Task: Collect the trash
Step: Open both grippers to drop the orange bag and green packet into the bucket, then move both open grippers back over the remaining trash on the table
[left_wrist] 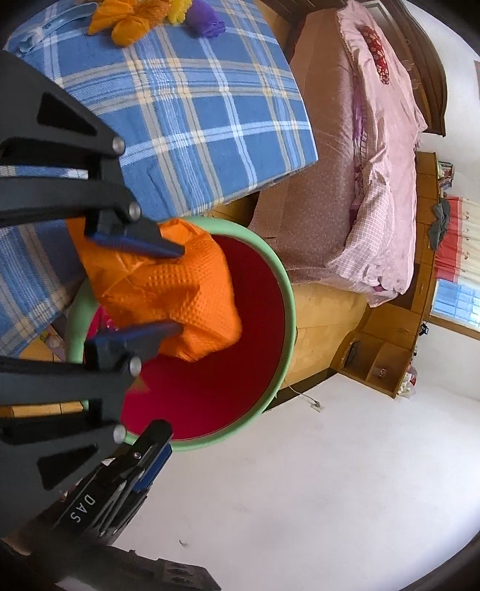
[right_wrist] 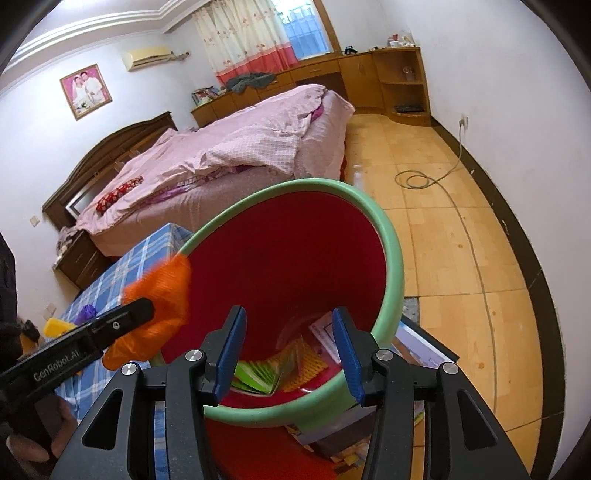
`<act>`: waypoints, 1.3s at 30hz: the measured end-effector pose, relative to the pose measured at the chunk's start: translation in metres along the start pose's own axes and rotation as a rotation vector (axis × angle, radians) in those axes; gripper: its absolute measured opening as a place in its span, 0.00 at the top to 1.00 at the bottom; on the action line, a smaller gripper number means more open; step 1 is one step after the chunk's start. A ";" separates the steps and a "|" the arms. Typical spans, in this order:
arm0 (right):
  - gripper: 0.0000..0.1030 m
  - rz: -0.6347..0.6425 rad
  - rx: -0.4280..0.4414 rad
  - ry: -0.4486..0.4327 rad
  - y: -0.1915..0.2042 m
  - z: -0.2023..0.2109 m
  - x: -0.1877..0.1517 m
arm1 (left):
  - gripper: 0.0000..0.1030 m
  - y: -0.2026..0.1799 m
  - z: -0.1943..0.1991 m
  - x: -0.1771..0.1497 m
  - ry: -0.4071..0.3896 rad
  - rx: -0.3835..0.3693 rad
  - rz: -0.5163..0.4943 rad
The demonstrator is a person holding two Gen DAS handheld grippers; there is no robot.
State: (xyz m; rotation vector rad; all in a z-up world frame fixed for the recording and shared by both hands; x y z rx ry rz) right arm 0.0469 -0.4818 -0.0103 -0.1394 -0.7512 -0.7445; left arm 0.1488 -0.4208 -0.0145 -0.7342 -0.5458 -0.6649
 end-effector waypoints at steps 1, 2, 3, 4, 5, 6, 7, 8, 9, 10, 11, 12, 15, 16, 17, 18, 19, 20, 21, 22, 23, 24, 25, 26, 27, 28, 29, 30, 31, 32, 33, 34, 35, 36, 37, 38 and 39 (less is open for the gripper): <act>0.51 -0.007 0.003 -0.002 -0.001 0.001 0.000 | 0.61 -0.001 0.001 0.001 -0.003 0.000 -0.003; 0.51 -0.014 0.006 -0.005 -0.002 0.002 0.001 | 0.61 -0.002 0.003 0.001 -0.009 0.002 -0.006; 0.51 -0.021 0.011 -0.007 -0.003 0.002 0.002 | 0.60 -0.003 0.004 0.002 -0.014 0.002 -0.008; 0.51 -0.027 0.017 -0.009 -0.003 0.003 0.002 | 0.60 -0.004 0.007 0.002 -0.021 0.002 -0.010; 0.51 -0.031 0.019 -0.011 -0.002 0.005 0.003 | 0.60 -0.004 0.009 0.003 -0.027 0.000 -0.011; 0.51 -0.033 0.021 -0.014 -0.002 0.007 0.002 | 0.60 -0.004 0.011 0.004 -0.032 0.001 -0.010; 0.51 -0.032 0.021 -0.015 -0.001 0.009 0.002 | 0.60 -0.005 0.014 0.004 -0.036 0.002 -0.009; 0.51 -0.032 0.023 -0.016 -0.001 0.011 0.001 | 0.60 -0.005 0.016 0.005 -0.040 0.003 -0.007; 0.50 -0.032 0.025 -0.016 -0.001 0.014 0.001 | 0.60 -0.004 0.019 0.004 -0.043 0.004 -0.005; 0.50 -0.032 0.027 -0.017 0.000 0.016 0.000 | 0.60 -0.005 0.022 0.004 -0.045 0.005 -0.003; 0.50 -0.033 0.030 -0.018 0.001 0.018 -0.001 | 0.60 -0.005 0.025 0.003 -0.047 0.007 -0.001; 0.50 -0.034 0.033 -0.019 0.000 0.020 0.000 | 0.60 -0.004 0.030 0.002 -0.051 0.011 0.001; 0.38 -0.037 0.027 -0.021 0.002 0.026 0.000 | 0.60 -0.003 0.042 0.000 -0.064 0.018 0.008; 0.33 -0.039 0.020 -0.019 0.003 0.028 -0.002 | 0.59 -0.001 0.047 0.000 -0.072 0.022 0.012; 0.33 -0.039 0.023 -0.016 0.006 0.030 -0.003 | 0.59 0.002 0.052 0.000 -0.079 0.026 0.015; 0.33 -0.037 0.032 -0.012 0.008 0.031 -0.004 | 0.59 0.003 0.057 0.000 -0.085 0.030 0.019; 0.33 -0.033 0.047 -0.004 0.013 0.033 -0.006 | 0.58 0.007 0.064 -0.001 -0.093 0.040 0.024; 0.33 -0.030 0.055 0.002 0.015 0.035 -0.006 | 0.55 0.008 0.068 -0.001 -0.100 0.046 0.028; 0.33 -0.026 0.061 0.006 0.018 0.037 -0.007 | 0.54 0.012 0.075 -0.001 -0.112 0.055 0.034; 0.33 -0.019 0.067 0.007 0.023 0.039 -0.009 | 0.54 0.015 0.081 -0.001 -0.124 0.063 0.039; 0.33 -0.013 0.071 0.006 0.026 0.041 -0.010 | 0.53 0.019 0.089 -0.002 -0.136 0.073 0.042; 0.32 -0.008 0.073 0.004 0.029 0.043 -0.012 | 0.53 0.022 0.093 -0.002 -0.141 0.079 0.043; 0.32 -0.004 0.075 0.003 0.033 0.046 -0.014 | 0.53 0.026 0.100 -0.003 -0.147 0.090 0.044; 0.32 0.000 0.079 0.003 0.037 0.048 -0.016 | 0.53 0.029 0.104 -0.004 -0.149 0.099 0.046; 0.31 0.003 0.086 0.006 0.040 0.050 -0.018 | 0.53 0.034 0.110 -0.006 -0.152 0.111 0.050; 0.31 0.004 0.092 0.008 0.043 0.051 -0.019 | 0.53 0.039 0.115 -0.008 -0.155 0.122 0.055; 0.31 0.007 0.101 0.010 0.048 0.053 -0.021 | 0.53 0.044 0.120 -0.009 -0.158 0.133 0.062; 0.31 0.009 0.106 0.010 0.052 0.055 -0.023 | 0.53 0.049 0.125 -0.011 -0.160 0.145 0.069; 0.31 0.011 0.109 0.010 0.055 0.056 -0.024 | 0.53 0.055 0.131 -0.014 -0.162 0.156 0.077; 0.31 0.016 0.113 0.008 0.060 0.058 -0.026 | 0.52 0.061 0.136 -0.016 -0.165 0.165 0.085; 0.30 0.020 0.116 0.008 0.064 0.059 -0.027 | 0.52 0.067 0.141 -0.017 -0.167 0.176 0.093; 0.26 0.027 0.123 0.009 0.069 0.060 -0.028 | 0.49 0.072 0.147 -0.019 -0.167 0.188 0.099; 0.24 0.035 0.137 0.013 0.075 0.062 -0.031 | 0.49 0.078 0.152 -0.021 -0.171 0.199 0.104; 0.21 0.041 0.150 0.014 0.081 0.063 -0.032 | 0.49 0.085 0.159 -0.023 -0.176 0.212 0.109; 0.21 0.046 0.155 0.014 0.085 0.064 -0.034 | 0.48 0.090 0.163 -0.025 -0.177 0.221 0.113; 0.21 0.057 0.159 0.014 0.090 0.066 -0.035 | 0.48 0.095 0.168 -0.026 -0.176 0.231 0.118; 0.21 0.065 0.161 0.011 0.096 0.067 -0.037 | 0.48 0.100 0.171 -0.028 -0.177 0.240 0.123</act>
Point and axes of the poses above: each gripper's, at about its wrist camera, not at the fingertips, and z roughly against the way its jaws point, y to its left, x to its top, the point moved 7 cm from there along -z, roughly the way its jaws point, and after that the axes turned 14 degrees about -x, right-handed, at the moved point
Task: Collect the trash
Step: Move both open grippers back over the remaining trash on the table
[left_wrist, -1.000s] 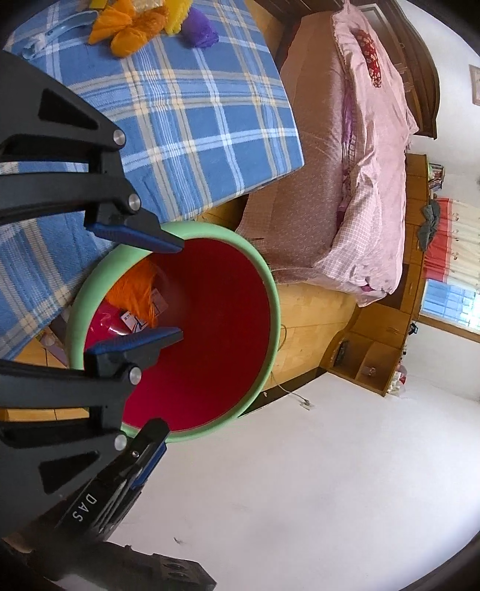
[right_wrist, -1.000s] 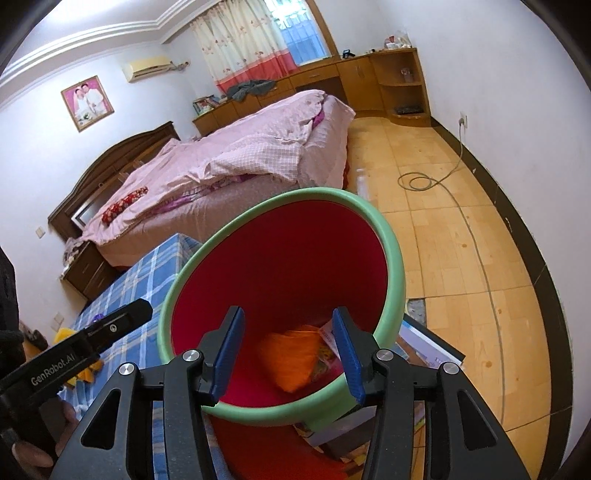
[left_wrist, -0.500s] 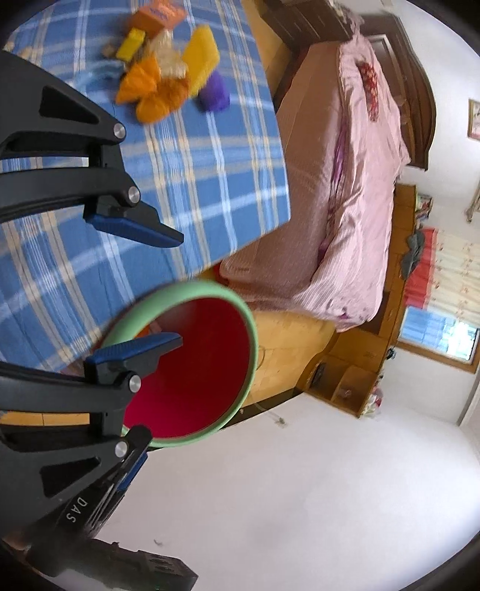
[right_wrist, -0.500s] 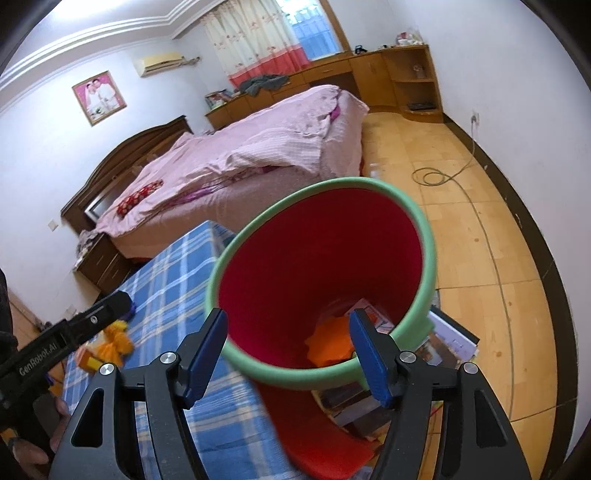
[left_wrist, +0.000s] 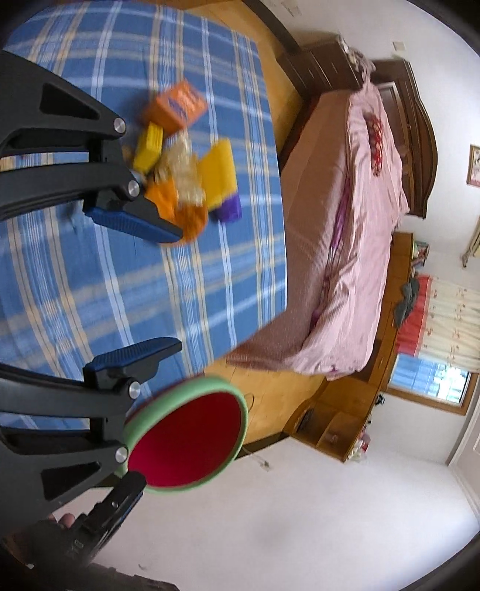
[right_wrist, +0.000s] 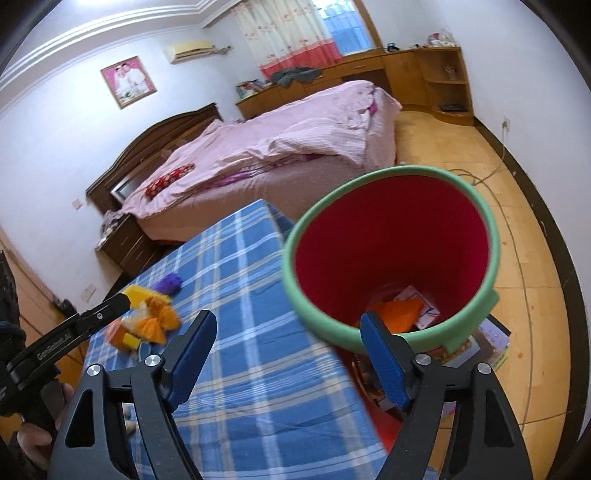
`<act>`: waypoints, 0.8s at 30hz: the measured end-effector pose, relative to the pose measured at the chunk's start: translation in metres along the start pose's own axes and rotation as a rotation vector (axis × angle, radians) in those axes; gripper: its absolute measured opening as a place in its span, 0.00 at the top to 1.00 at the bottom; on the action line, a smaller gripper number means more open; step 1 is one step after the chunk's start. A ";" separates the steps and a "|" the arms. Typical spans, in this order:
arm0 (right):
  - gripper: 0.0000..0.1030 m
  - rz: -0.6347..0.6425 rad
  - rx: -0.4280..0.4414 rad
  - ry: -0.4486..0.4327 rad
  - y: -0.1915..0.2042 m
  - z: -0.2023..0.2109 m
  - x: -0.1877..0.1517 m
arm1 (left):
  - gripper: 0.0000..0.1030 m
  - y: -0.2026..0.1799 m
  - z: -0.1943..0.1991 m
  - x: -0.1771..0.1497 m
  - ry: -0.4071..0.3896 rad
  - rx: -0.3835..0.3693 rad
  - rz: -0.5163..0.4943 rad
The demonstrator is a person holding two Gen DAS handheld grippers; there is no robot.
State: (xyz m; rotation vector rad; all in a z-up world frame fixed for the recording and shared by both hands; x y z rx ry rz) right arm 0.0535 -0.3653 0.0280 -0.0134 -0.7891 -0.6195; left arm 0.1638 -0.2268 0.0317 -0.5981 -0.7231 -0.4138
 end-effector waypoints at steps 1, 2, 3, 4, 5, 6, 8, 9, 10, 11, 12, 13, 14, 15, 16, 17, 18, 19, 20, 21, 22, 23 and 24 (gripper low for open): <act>0.21 0.006 0.004 -0.004 0.005 0.001 -0.001 | 0.46 0.008 0.004 0.000 0.000 0.012 0.005; 0.21 0.010 0.005 -0.007 0.009 0.002 -0.002 | 0.41 0.016 0.007 -0.001 -0.002 0.024 0.010; 0.21 0.016 0.007 -0.011 0.013 0.002 -0.003 | 0.39 0.022 0.009 -0.001 -0.005 0.032 0.012; 0.21 0.026 0.008 -0.018 0.019 0.003 -0.004 | 0.37 0.028 0.012 -0.001 -0.009 0.041 0.012; 0.21 0.032 0.008 -0.023 0.023 0.003 -0.005 | 0.37 0.036 0.016 0.000 -0.014 0.053 0.008; 0.21 0.037 0.008 -0.027 0.027 0.002 -0.006 | 0.37 0.042 0.019 0.000 -0.016 0.064 0.004; 0.21 0.044 0.014 -0.031 0.036 0.001 -0.008 | 0.37 0.056 0.024 0.000 -0.020 0.091 -0.005; 0.21 0.046 0.018 -0.031 0.040 -0.001 -0.008 | 0.36 0.062 0.025 0.000 -0.021 0.099 -0.007; 0.21 0.048 0.024 -0.031 0.045 -0.002 -0.009 | 0.36 0.068 0.028 0.001 -0.022 0.108 -0.009; 0.21 0.051 0.028 -0.032 0.051 -0.004 -0.009 | 0.35 0.076 0.030 0.001 -0.023 0.120 -0.011; 0.21 0.052 0.029 -0.034 0.054 -0.004 -0.009 | 0.35 0.082 0.031 0.001 -0.024 0.128 -0.014; 0.21 0.055 0.030 -0.037 0.059 -0.005 -0.009 | 0.33 0.088 0.032 0.001 -0.023 0.138 -0.018; 0.20 0.060 0.032 -0.040 0.065 -0.007 -0.009 | 0.30 0.095 0.033 0.001 -0.018 0.150 -0.021; 0.20 0.066 0.034 -0.043 0.070 -0.008 -0.009 | 0.29 0.102 0.033 0.001 -0.013 0.156 -0.020; 0.20 0.071 0.034 -0.043 0.073 -0.009 -0.010 | 0.29 0.109 0.033 0.000 -0.008 0.159 -0.016; 0.20 0.081 0.031 -0.041 0.078 -0.011 -0.011 | 0.29 0.116 0.033 -0.001 -0.003 0.161 -0.009; 0.20 0.088 0.029 -0.038 0.082 -0.013 -0.011 | 0.29 0.122 0.032 -0.002 0.002 0.163 -0.002; 0.20 0.094 0.028 -0.035 0.086 -0.015 -0.012 | 0.29 0.128 0.031 -0.003 0.006 0.166 0.004; 0.20 0.101 0.026 -0.031 0.090 -0.017 -0.014 | 0.29 0.133 0.030 -0.003 0.010 0.171 0.009; 0.20 0.106 0.024 -0.029 0.092 -0.019 -0.014 | 0.29 0.139 0.029 -0.004 0.014 0.177 0.012; 0.20 0.112 0.020 -0.026 0.095 -0.021 -0.016 | 0.29 0.144 0.027 -0.005 0.019 0.183 0.012; 0.20 0.118 0.014 -0.023 0.098 -0.023 -0.017 | 0.29 0.148 0.026 -0.005 0.023 0.188 0.010; 0.20 0.122 0.012 -0.020 0.100 -0.025 -0.017 | 0.29 0.152 0.024 -0.006 0.027 0.192 0.010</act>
Point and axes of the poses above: each gripper's, at about its wrist camera, not at the fingertips, and z roughly against the way its jaws point, y to its left, x to its top, the point moved 7 cm from there along -z, roughly the way its jaws point, and after that the axes turned 14 degrees about -x, right-handed, at the moved point
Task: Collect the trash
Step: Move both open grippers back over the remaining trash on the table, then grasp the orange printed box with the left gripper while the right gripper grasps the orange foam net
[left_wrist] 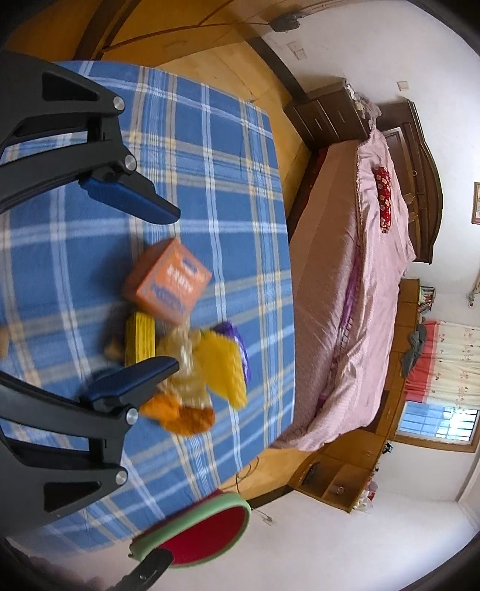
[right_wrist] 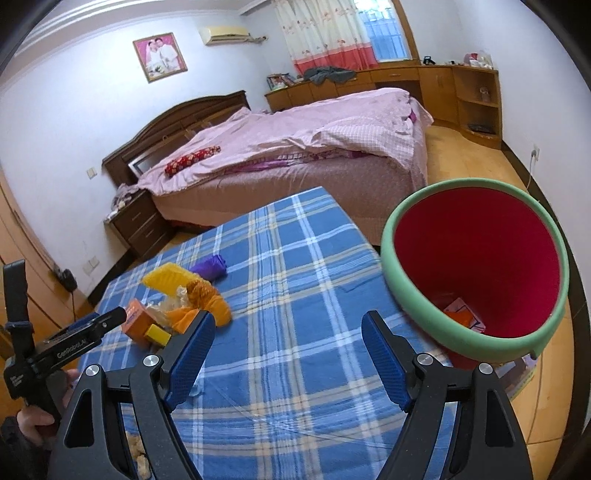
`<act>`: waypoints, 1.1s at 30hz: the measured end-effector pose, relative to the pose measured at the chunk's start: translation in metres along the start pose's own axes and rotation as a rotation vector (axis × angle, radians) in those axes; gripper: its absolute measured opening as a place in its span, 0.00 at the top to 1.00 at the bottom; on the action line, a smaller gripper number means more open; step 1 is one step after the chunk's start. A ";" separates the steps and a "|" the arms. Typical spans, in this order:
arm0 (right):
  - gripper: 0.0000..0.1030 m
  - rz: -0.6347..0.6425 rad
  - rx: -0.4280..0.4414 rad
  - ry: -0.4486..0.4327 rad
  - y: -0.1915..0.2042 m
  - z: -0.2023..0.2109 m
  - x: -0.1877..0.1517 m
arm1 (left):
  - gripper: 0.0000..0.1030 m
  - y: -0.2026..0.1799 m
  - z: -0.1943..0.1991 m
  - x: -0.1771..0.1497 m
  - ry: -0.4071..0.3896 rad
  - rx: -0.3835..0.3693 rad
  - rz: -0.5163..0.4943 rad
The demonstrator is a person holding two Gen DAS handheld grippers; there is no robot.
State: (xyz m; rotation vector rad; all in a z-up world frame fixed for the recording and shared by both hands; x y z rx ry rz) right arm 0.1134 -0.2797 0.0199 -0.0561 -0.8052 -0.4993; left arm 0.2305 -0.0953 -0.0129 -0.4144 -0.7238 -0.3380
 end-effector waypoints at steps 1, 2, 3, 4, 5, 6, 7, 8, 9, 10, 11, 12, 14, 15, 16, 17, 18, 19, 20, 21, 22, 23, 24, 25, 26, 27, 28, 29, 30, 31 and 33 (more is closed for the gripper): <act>0.20 0.002 0.001 0.002 0.002 -0.001 0.000 | 0.29 0.004 -0.003 -0.001 0.007 0.001 0.003; 0.20 0.004 0.006 0.005 0.005 -0.002 -0.001 | 0.29 0.006 -0.005 -0.001 0.012 -0.004 0.006; 0.20 0.006 0.013 0.006 0.008 -0.003 -0.001 | 0.29 0.009 -0.009 -0.001 0.019 -0.014 0.012; 0.20 0.013 0.020 0.006 0.012 -0.003 -0.001 | 0.29 0.011 -0.012 -0.002 0.025 -0.023 0.018; 0.20 0.022 0.020 0.003 0.015 -0.003 0.000 | 0.29 0.014 -0.016 -0.002 0.029 -0.029 0.024; 0.20 0.033 0.016 -0.001 0.017 -0.003 0.000 | 0.29 0.016 -0.019 -0.002 0.032 -0.037 0.030; 0.20 0.041 0.012 -0.004 0.020 -0.004 0.001 | 0.29 0.018 -0.022 -0.002 0.034 -0.043 0.036; 0.20 0.052 0.005 -0.008 0.023 -0.005 0.002 | 0.29 0.020 -0.025 -0.002 0.036 -0.049 0.043; 0.20 0.057 0.001 -0.009 0.026 -0.007 0.003 | 0.29 0.022 -0.028 -0.002 0.038 -0.058 0.052; 0.20 0.058 -0.001 -0.007 0.027 -0.009 0.003 | 0.29 0.022 -0.031 -0.003 0.040 -0.066 0.059; 0.20 0.057 -0.004 -0.002 0.030 -0.013 0.004 | 0.29 0.024 -0.033 -0.004 0.042 -0.073 0.065; 0.20 0.055 -0.005 0.002 0.033 -0.016 0.004 | 0.29 0.025 -0.035 -0.006 0.042 -0.081 0.074; 0.20 0.054 -0.003 0.015 0.040 -0.024 0.005 | 0.29 0.029 -0.037 -0.008 0.038 -0.089 0.092; 0.20 0.057 0.000 0.021 0.043 -0.026 0.004 | 0.29 0.031 -0.038 -0.010 0.034 -0.093 0.108; 0.20 0.061 0.002 0.025 0.046 -0.029 0.004 | 0.29 0.034 -0.039 -0.012 0.033 -0.096 0.120; 0.20 0.068 0.006 0.030 0.051 -0.033 0.004 | 0.29 0.036 -0.040 -0.013 0.032 -0.097 0.130; 0.20 0.077 0.010 0.035 0.057 -0.037 0.004 | 0.29 0.039 -0.040 -0.014 0.027 -0.096 0.143; 0.20 0.084 0.014 0.037 0.061 -0.040 0.003 | 0.29 0.043 -0.040 -0.015 0.022 -0.094 0.155; 0.20 0.089 0.018 0.040 0.066 -0.043 0.003 | 0.33 0.046 -0.039 -0.015 0.015 -0.095 0.165; 0.20 0.092 0.021 0.043 0.069 -0.045 0.003 | 0.37 0.048 -0.038 -0.015 0.008 -0.096 0.170; 0.20 0.096 0.026 0.048 0.073 -0.048 0.002 | 0.39 0.050 -0.036 -0.015 0.004 -0.094 0.174; 0.20 0.099 0.033 0.054 0.077 -0.051 0.001 | 0.39 0.052 -0.035 -0.015 0.000 -0.086 0.175; 0.20 0.104 0.039 0.062 0.081 -0.054 -0.001 | 0.39 0.054 -0.033 -0.015 -0.005 -0.071 0.172; 0.20 0.108 0.043 0.070 0.085 -0.057 -0.003 | 0.39 0.055 -0.031 -0.015 -0.012 -0.057 0.168; 0.20 0.114 0.047 0.077 0.089 -0.059 -0.005 | 0.39 0.057 -0.030 -0.015 -0.017 -0.047 0.164; 0.20 0.121 0.049 0.083 0.092 -0.062 -0.007 | 0.39 0.058 -0.030 -0.015 -0.020 -0.038 0.162; 0.20 0.125 0.048 0.088 0.094 -0.064 -0.009 | 0.39 0.059 -0.029 -0.015 -0.023 -0.033 0.164; 0.20 0.129 0.047 0.096 0.097 -0.068 -0.010 | 0.39 0.060 -0.029 -0.015 -0.026 -0.031 0.168; 0.20 0.130 0.049 0.104 0.099 -0.071 -0.011 | 0.39 0.062 -0.028 -0.015 -0.028 -0.031 0.170; 0.20 0.130 0.051 0.110 0.101 -0.074 -0.011 | 0.39 0.062 -0.028 -0.015 -0.030 -0.030 0.172; 0.20 0.137 0.053 0.120 0.106 -0.082 -0.012 | 0.39 0.064 -0.028 -0.015 -0.031 -0.026 0.175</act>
Point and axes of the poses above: each gripper's, at about its wrist camera, not at the fingertips, and z roughly against the way its jaws point, y to its left, x to its top, the point moved 7 cm from there along -z, roughly the way its jaws point, and after that the axes turned 14 degrees about -x, right-handed, at the moved point
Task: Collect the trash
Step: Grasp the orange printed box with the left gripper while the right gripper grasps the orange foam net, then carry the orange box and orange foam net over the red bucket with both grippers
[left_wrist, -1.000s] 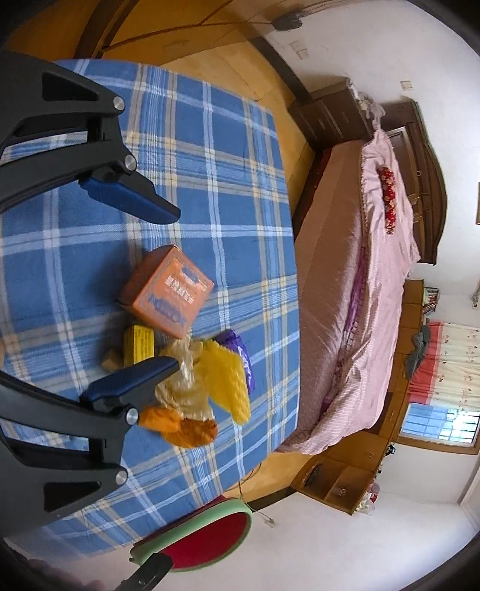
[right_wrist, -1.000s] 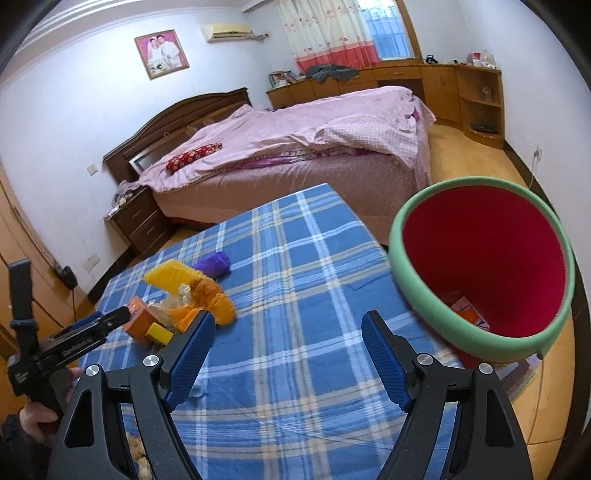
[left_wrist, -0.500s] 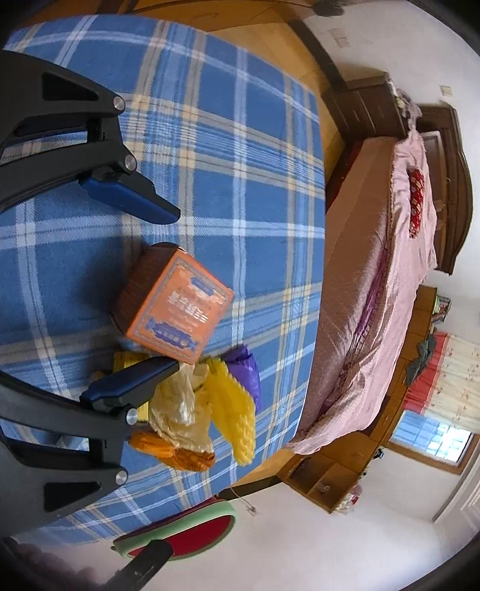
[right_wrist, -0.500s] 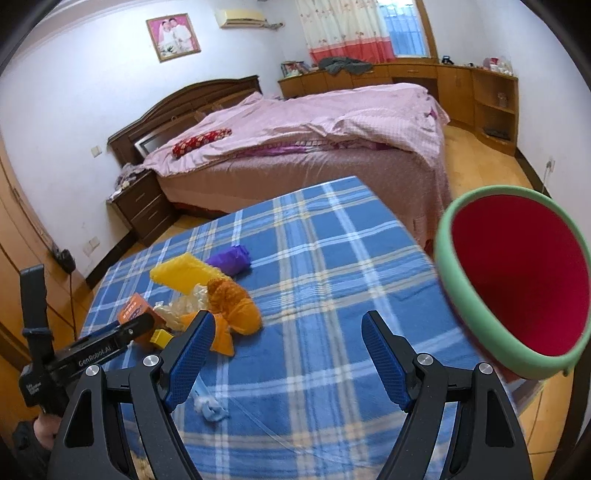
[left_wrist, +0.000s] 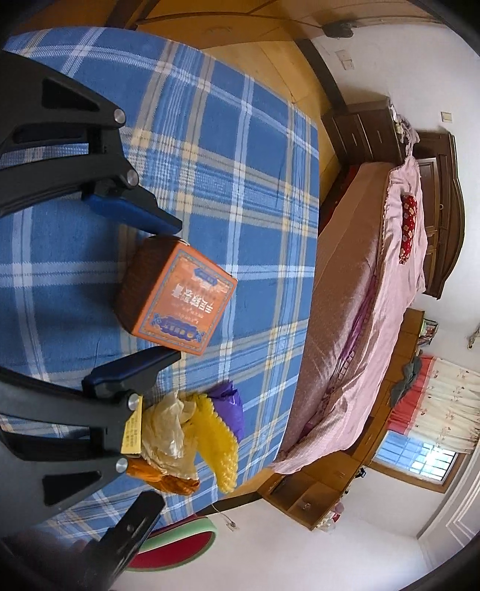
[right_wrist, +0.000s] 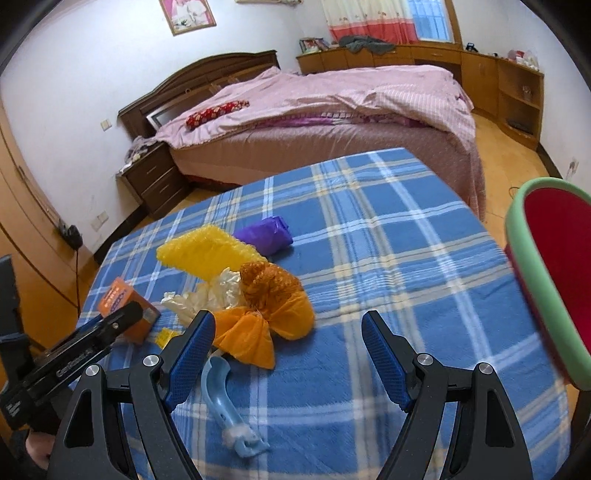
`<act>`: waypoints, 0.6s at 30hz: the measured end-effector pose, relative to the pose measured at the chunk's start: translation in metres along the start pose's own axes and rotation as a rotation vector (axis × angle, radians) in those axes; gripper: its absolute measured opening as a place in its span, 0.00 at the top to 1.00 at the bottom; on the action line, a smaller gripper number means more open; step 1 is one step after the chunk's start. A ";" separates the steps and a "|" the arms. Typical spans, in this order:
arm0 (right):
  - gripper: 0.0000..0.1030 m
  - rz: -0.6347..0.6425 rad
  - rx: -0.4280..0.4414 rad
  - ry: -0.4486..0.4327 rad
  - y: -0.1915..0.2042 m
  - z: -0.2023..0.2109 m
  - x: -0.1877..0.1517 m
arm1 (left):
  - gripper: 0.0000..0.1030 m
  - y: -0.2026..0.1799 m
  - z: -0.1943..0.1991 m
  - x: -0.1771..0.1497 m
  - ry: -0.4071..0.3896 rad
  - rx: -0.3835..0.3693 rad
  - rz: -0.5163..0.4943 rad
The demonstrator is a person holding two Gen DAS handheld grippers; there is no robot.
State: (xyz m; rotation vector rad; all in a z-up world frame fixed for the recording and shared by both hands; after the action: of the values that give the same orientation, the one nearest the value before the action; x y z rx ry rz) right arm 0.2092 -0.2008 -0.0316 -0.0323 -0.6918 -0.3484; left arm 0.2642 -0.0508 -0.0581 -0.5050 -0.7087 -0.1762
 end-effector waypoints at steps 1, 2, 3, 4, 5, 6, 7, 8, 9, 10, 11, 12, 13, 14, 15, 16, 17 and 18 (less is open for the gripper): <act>0.20 0.007 -0.001 0.000 0.002 -0.003 0.001 | 0.39 0.002 0.001 -0.001 0.000 0.000 0.003; 0.20 0.023 -0.006 -0.004 0.004 -0.007 0.002 | 0.39 0.003 0.001 -0.001 0.000 0.000 0.006; 0.20 0.034 -0.015 -0.005 0.006 -0.011 0.002 | 0.39 0.004 0.001 -0.001 0.001 0.000 0.010; 0.20 0.041 -0.021 -0.002 0.007 -0.015 0.002 | 0.39 0.005 0.001 -0.001 0.000 0.000 0.013; 0.20 0.043 -0.017 0.005 0.007 -0.019 0.002 | 0.39 0.005 0.001 -0.001 -0.001 0.000 0.017; 0.23 0.038 -0.008 0.007 0.008 -0.022 0.002 | 0.39 0.005 0.001 -0.001 -0.001 0.000 0.018; 0.38 0.033 0.006 0.010 0.008 -0.025 0.002 | 0.39 0.005 0.001 -0.001 -0.002 0.000 0.018; 0.46 0.028 0.016 0.019 0.007 -0.028 0.001 | 0.39 0.005 0.001 -0.001 -0.002 0.000 0.018; 0.53 0.022 0.014 0.025 0.006 -0.029 0.000 | 0.39 0.005 0.001 -0.001 -0.002 0.000 0.017; 0.60 0.013 0.015 0.021 0.004 -0.028 0.001 | 0.39 0.005 0.001 -0.001 -0.002 0.000 0.017; 0.63 0.003 0.018 0.026 0.001 -0.028 0.001 | 0.39 0.005 0.001 -0.001 -0.002 0.000 0.018; 0.65 -0.009 0.032 0.030 0.000 -0.027 0.001 | 0.39 0.005 0.001 -0.001 -0.002 0.000 0.018; 0.69 -0.024 0.045 0.031 -0.003 -0.026 0.000 | 0.39 0.005 0.001 -0.001 -0.002 0.000 0.018; 0.69 -0.028 0.048 0.031 -0.005 -0.025 0.000 | 0.39 0.005 0.001 -0.001 -0.003 0.000 0.018; 0.71 -0.028 0.046 0.028 -0.005 -0.023 -0.001 | 0.39 0.005 0.001 -0.001 -0.002 0.000 0.018; 0.72 -0.030 0.045 0.025 -0.006 -0.022 -0.001 | 0.39 0.005 0.001 -0.001 -0.002 0.000 0.017; 0.73 -0.034 0.046 0.023 -0.007 -0.019 -0.002 | 0.39 0.005 0.002 -0.001 -0.003 0.000 0.017; 0.77 -0.041 0.047 0.020 -0.009 -0.017 -0.003 | 0.39 0.005 0.002 0.000 -0.005 -0.001 0.016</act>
State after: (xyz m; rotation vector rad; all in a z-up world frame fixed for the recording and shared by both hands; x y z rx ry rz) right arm 0.2144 -0.2106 -0.0470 0.0302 -0.6816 -0.3715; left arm 0.2644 -0.0452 -0.0588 -0.5120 -0.7098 -0.1606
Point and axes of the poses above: each gripper's, at about its wrist camera, not at the fingertips, and z roughly against the way its jaws point, y to its left, x to its top, the point moved 7 cm from there along -z, roughly the way its jaws point, and after that the axes turned 14 degrees about -x, right-handed, at the moved point
